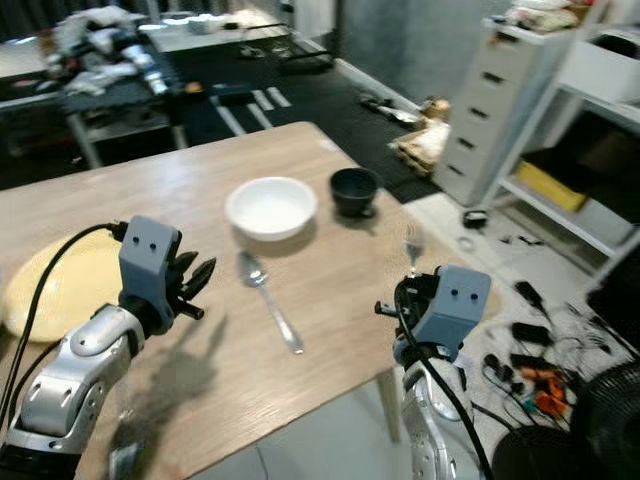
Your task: Setting the table
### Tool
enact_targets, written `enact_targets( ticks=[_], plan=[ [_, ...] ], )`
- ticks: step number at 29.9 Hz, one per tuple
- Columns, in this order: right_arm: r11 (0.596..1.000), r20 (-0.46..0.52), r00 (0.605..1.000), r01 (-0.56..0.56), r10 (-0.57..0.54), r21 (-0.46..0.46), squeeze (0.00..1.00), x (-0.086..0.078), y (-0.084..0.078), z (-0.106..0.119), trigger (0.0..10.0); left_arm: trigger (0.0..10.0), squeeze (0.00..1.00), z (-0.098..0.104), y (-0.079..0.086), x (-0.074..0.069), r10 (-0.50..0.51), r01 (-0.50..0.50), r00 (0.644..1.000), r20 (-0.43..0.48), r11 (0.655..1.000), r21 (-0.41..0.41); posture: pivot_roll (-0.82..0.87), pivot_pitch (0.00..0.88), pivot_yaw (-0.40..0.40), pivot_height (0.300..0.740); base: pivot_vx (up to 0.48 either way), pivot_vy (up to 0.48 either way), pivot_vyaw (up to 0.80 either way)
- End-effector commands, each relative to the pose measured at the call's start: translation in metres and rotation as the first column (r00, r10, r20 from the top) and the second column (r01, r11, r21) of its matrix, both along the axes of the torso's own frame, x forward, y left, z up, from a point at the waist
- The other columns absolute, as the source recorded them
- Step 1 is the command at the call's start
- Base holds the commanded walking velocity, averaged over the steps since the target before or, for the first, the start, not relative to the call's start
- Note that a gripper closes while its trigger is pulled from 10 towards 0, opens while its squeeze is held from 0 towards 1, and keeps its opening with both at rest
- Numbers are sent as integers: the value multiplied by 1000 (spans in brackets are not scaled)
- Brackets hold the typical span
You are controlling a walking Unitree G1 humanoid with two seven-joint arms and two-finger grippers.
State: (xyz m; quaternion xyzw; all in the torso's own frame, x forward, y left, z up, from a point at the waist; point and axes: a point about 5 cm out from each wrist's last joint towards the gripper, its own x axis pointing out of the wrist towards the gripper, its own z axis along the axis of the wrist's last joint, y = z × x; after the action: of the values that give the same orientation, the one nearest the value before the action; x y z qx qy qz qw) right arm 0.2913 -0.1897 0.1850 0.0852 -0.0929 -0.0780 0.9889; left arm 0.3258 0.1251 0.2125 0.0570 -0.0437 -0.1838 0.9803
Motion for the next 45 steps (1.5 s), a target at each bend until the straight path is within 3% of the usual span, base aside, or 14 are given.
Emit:
enact_targets(
  ticks=[1, 45],
  plan=[
    [1000, -12, 1000, -3, 3, 11, 0, -1, 1, -3, 10000, 10000, 0, -5, 3, 0, 7, -7, 1000, -15, 1000, 10, 54, 116, 110, 740, 0, 0, -781],
    [1000, -11, 1000, -8, 8, -5, 0, 0, 1, -2, 10000, 10000, 0, -6, 1, 1, -5, 5, 1000, -14, 1000, 5, 45, 102, 113, 740, 0, 0, -781]
  ],
)
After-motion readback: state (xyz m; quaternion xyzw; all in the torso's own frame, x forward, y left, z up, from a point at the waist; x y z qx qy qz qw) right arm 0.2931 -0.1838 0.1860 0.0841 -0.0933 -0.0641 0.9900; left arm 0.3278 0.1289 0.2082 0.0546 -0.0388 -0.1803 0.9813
